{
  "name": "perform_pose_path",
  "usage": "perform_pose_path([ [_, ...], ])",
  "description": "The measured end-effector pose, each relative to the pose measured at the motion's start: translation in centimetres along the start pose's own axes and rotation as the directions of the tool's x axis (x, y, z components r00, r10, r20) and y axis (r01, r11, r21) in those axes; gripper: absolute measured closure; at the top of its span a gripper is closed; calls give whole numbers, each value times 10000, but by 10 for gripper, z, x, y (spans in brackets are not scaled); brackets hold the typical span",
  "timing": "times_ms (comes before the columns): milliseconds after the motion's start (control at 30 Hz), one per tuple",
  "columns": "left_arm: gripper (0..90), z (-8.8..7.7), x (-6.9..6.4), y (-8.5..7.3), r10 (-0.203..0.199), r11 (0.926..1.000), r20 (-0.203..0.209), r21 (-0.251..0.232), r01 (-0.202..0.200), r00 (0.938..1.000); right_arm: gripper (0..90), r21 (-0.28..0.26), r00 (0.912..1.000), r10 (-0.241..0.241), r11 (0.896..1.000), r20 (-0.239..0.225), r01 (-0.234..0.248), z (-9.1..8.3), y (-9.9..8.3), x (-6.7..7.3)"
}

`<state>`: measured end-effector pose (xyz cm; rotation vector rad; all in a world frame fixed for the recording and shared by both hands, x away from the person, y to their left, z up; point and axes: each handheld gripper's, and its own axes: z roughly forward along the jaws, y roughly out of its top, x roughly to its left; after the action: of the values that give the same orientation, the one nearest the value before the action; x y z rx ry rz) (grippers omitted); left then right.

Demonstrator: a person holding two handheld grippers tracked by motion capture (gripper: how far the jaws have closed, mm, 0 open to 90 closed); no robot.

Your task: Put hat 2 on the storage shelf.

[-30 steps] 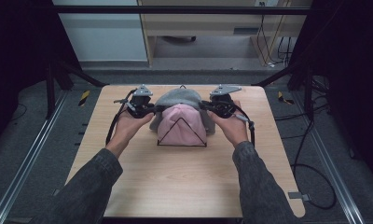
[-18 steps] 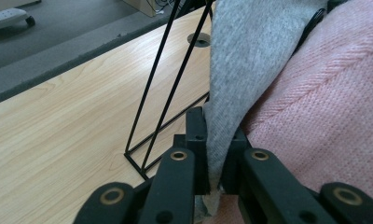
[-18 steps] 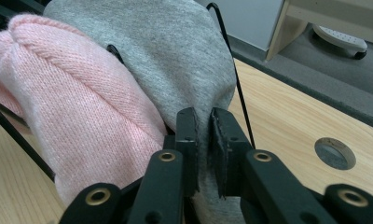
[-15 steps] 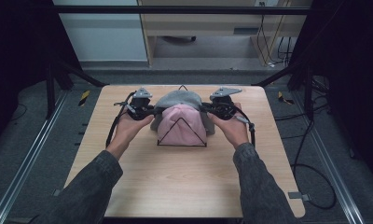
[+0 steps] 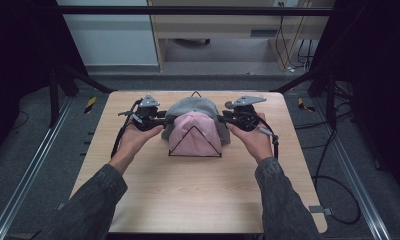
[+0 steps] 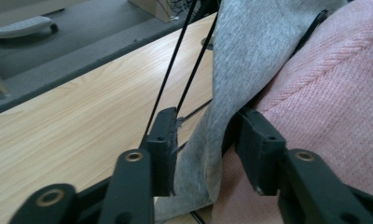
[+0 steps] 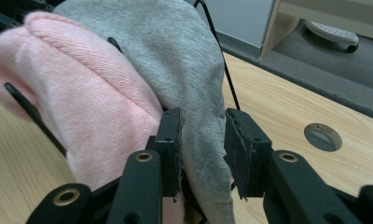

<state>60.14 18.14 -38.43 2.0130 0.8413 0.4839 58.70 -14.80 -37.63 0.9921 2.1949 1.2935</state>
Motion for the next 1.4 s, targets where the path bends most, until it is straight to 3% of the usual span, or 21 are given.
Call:
perform_pose_path([
  [267,432,-15,-5,2,-265,9995,-394,-201,257,9989,587,-266,9999,16,9996,165,-12,-13,3,10],
  [433,361,-22,-10,1,-154,9999,-449,-85,150,9989,530,-417,9995,110,9991,303,-97,-17,3,14],
  [467,341,-26,-11,1,-336,9993,-450,-180,329,9984,490,-429,9991,113,9990,414,-95,-17,3,17],
  [533,312,-28,-10,2,-326,9993,-456,-183,318,9984,473,-414,9989,107,9991,454,-88,-17,3,18],
  [633,249,-37,-13,6,-542,9983,-329,-244,534,9980,356,-323,9977,93,9995,674,-72,-19,5,23],
  [667,229,-37,-13,6,-542,9983,-329,-244,534,9980,356,-323,9977,93,9995,674,-72,-19,5,23],
  [700,209,-41,-15,6,-495,9987,-253,-162,491,9985,279,-275,9967,247,9994,767,-227,-20,6,25],
  [733,193,-41,-15,6,-495,9987,-253,-162,491,9985,279,-275,9967,247,9994,767,-227,-20,6,25],
  [767,177,-47,-18,6,-379,9993,-174,-62,378,9991,216,-276,9958,222,9994,892,-198,-23,8,27],
  [867,143,-52,-20,5,-330,9994,-141,-45,329,9994,174,-340,9947,272,9991,993,-239,-28,10,28],
  [1133,90,-72,-27,-11,-78,9998,207,166,74,9998,85,-455,9916,101,9990,1289,-43,-47,6,35],
  [1333,68,-84,-25,-37,-106,9989,450,466,85,9989,75,-613,9906,140,9981,1361,-57,-63,-19,36],
  [1400,63,-86,-24,-42,-167,9989,539,438,144,9984,68,-363,9903,122,9993,1387,-72,-67,-28,35],
])
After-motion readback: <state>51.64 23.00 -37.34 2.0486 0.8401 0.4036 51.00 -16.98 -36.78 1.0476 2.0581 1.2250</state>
